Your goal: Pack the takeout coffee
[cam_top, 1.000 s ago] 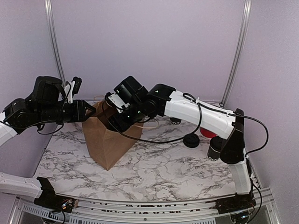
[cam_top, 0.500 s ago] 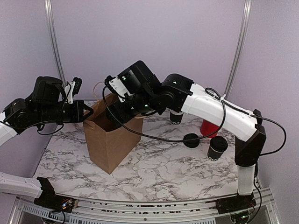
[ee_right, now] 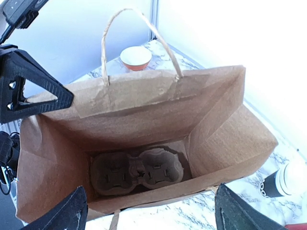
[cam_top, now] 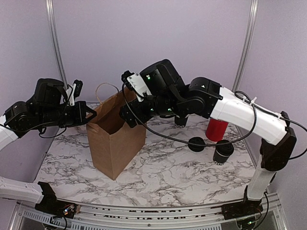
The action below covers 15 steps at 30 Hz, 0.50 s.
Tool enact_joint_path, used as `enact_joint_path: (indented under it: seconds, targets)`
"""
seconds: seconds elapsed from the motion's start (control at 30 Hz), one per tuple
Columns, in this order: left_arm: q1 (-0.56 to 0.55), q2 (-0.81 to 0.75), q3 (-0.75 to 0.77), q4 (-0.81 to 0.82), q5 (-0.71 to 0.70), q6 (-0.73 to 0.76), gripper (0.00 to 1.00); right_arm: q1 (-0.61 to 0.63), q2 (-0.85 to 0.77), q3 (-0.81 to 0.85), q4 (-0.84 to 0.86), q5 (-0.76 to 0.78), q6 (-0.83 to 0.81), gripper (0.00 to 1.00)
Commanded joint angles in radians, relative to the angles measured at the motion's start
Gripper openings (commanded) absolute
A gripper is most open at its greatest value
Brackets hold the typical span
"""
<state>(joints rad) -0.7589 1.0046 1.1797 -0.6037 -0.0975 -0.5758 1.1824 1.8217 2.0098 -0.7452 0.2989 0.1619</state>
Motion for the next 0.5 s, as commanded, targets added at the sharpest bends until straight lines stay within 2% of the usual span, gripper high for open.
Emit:
enact_joint_path:
  seconds: [0.0,0.23,0.47]
  targets:
    - [0.003,-0.028,-0.031,0.067,0.009,-0.101,0.00,0.011,-0.096,-0.067,0.100,0.024,0.024,0.89]
    - [0.003,-0.076,-0.096,0.147,-0.015,-0.209,0.00,0.011,-0.197,-0.180,0.155,0.025,0.048,0.89]
    - [0.003,-0.090,-0.104,0.157,-0.037,-0.237,0.00,0.011,-0.292,-0.296,0.184,0.058,0.073,0.89]
